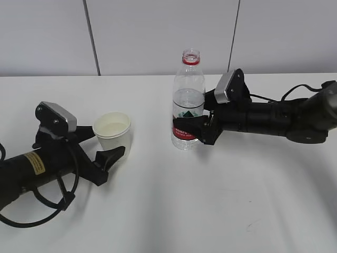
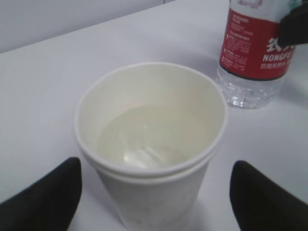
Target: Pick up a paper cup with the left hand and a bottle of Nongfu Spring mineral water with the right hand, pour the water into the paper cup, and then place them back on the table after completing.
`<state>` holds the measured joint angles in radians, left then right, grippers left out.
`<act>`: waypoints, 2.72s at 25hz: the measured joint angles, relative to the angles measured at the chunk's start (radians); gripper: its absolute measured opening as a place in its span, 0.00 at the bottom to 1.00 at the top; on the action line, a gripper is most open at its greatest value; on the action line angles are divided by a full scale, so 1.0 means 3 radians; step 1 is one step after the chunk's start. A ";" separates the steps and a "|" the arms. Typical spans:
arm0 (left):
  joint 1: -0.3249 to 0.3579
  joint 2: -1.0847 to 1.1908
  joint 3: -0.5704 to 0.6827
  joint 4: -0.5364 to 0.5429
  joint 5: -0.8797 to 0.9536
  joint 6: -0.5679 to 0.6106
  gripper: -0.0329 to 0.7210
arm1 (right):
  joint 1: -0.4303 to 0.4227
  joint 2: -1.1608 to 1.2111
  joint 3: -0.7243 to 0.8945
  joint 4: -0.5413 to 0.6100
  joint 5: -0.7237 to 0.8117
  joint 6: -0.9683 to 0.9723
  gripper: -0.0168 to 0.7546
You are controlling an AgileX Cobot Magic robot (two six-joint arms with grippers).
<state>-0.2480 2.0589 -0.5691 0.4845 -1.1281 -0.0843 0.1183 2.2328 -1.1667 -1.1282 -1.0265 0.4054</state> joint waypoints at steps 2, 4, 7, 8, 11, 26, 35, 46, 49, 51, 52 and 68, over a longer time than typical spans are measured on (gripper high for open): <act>0.0000 -0.0099 0.0078 -0.0003 0.0016 0.0000 0.81 | -0.0040 -0.0053 0.0000 -0.0159 0.0057 0.0105 0.82; 0.0000 -0.0189 0.0141 -0.0025 0.0082 0.0000 0.81 | -0.0124 -0.0142 0.0000 -0.0365 0.0114 0.0274 0.82; 0.0000 -0.0266 0.0217 -0.0039 0.0206 0.0000 0.81 | -0.0252 -0.0283 0.0000 -0.0674 0.0144 0.0497 0.81; 0.0000 -0.0288 0.0243 -0.0047 0.0229 0.0000 0.81 | -0.0290 -0.0318 0.0000 -0.0762 0.0161 0.0537 0.81; 0.0000 -0.0373 0.0328 -0.0113 0.0260 0.0000 0.81 | -0.0373 -0.0415 0.0000 -0.0909 0.0273 0.0612 0.80; 0.0053 -0.1065 0.0375 -0.0544 0.1230 0.0000 0.81 | -0.0467 -0.0673 0.0000 -0.0542 0.1329 0.0743 0.79; 0.0568 -0.1242 0.0238 -0.0783 0.1562 0.0000 0.81 | -0.0741 -0.0673 0.0000 0.0389 0.1815 0.0898 0.79; 0.0641 -0.1253 -0.0822 -0.0784 0.3291 0.0001 0.80 | -0.0771 -0.0774 -0.0440 0.0771 0.3280 0.1006 0.79; 0.0641 -0.1253 -0.1178 -0.0784 0.3888 0.0001 0.80 | -0.0771 -0.0845 -0.0584 0.0797 0.3784 0.1019 0.79; 0.0641 -0.1253 -0.1371 -0.0784 0.4219 0.0001 0.80 | -0.0771 -0.0868 -0.0671 0.0822 0.4137 0.1019 0.79; 0.0641 -0.1253 -0.1467 -0.0784 0.4393 0.0001 0.80 | -0.0771 -0.0868 -0.0712 0.0873 0.4342 0.1019 0.79; 0.0645 -0.1253 -0.2596 -0.1079 0.6991 0.0142 0.79 | -0.0779 -0.0873 -0.1888 0.3420 0.6973 -0.1457 0.79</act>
<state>-0.0544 1.6829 -1.3478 0.1607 0.9693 -0.0418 -0.1156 1.9709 -1.7331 -0.1022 1.0653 -0.0316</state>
